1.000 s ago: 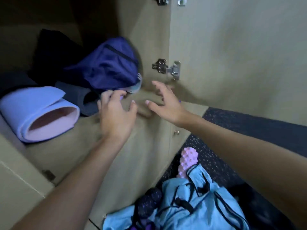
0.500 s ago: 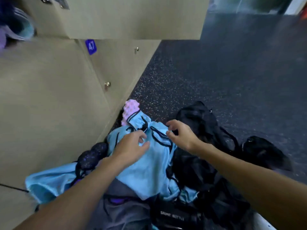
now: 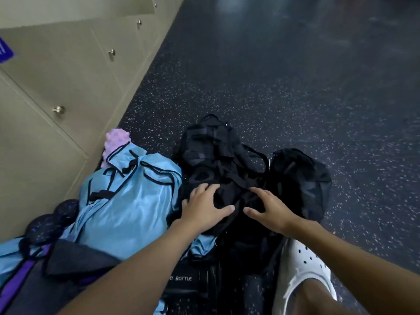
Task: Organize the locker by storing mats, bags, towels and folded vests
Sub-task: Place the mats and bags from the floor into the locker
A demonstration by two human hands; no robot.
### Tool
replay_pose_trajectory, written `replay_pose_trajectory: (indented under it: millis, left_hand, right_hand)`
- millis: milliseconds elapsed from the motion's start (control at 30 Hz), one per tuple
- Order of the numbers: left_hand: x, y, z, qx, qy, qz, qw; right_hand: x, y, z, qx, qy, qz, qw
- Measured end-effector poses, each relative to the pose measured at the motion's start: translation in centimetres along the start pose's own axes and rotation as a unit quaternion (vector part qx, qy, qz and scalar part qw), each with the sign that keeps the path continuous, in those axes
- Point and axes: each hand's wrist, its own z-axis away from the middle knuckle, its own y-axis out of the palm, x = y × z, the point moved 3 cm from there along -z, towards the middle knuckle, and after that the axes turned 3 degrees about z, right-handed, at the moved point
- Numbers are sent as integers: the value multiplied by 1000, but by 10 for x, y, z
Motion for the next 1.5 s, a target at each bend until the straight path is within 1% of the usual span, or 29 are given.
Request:
replay_pose_trajectory:
  millis: [67,100,167,233,300,333,500,567,667,733,800,867,900,967,1000,1033,1067,1100,1133,1167,1233,1300,1333,1400,1467,1500]
  left_hand:
    - [-2,7,-5,19,-34,-47,998]
    - [-1,9,-6,15,-43,-63,997]
    - [3,12,-6,-23,-35,-85,996]
    - [14,11,-9,-68,-17,-44,997]
    - [24,3,-11,-93,-5,21,995]
    - [27,-3,-11,-98,2,29,995]
    - [25,-26,3,-114,71,7,991]
    - [28,-33,13,-119,92,-2,989]
    - [35,-50,34,-138,111,13,984]
    - [41,-64,50,-149,121,13,981]
    - [50,-80,68,-147,123,-4,981]
    - [66,-99,83,-146,106,-43,983]
    - [76,-111,89,-145,79,-81,983]
    - [96,-131,99,-138,-20,-186,973]
    - [102,-135,103,-137,-61,-220,964]
    - [103,-135,106,-136,-73,-223,963]
    - [98,-130,109,-137,-50,-200,969]
    - [89,-120,111,-134,-5,-171,976]
    - [79,-107,111,-120,37,-160,979]
    - [70,-92,109,-95,60,-167,980]
    - [62,-64,100,-27,49,-224,973]
    - [63,-45,92,21,29,-265,964]
    - [65,-38,89,35,22,-276,960]
    - [71,-27,85,48,18,-300,953]
    - [78,-18,82,50,21,-333,941]
    - [82,-15,81,45,24,-350,935]
  right_hand:
    - [-5,6,-2,15,6,-57,998]
    - [-5,9,-4,19,7,-71,997]
    - [-3,12,-12,19,5,-103,994]
    - [2,15,-20,21,4,-149,989]
    - [9,16,-28,22,4,-191,981]
    - [12,18,-32,20,6,-210,977]
    - [27,19,-42,-23,32,-287,957]
    - [36,21,-42,-18,41,-334,941]
    - [56,25,-38,-12,51,-396,917]
    - [72,27,-33,-13,54,-408,911]
    - [87,30,-25,0,53,-377,925]
    - [99,36,-15,29,37,-334,941]
    - [105,39,-10,42,19,-319,947]
    - [116,43,-4,39,-30,-296,954]
    - [121,42,-1,27,-53,-286,956]
    - [125,41,1,21,-70,-274,959]
    - [127,40,2,25,-87,-252,963]
    - [130,40,4,33,-105,-223,968]
    - [129,42,4,43,-120,-194,973]
    - [126,45,2,48,-126,-167,977]
    - [117,45,2,47,-126,-94,986]
    - [105,43,2,34,-138,48,989]
    - [101,43,3,34,-153,121,980]
    - [89,51,3,53,-183,215,958]
    - [77,64,3,82,-198,261,941]
    - [72,70,3,84,-206,277,935]
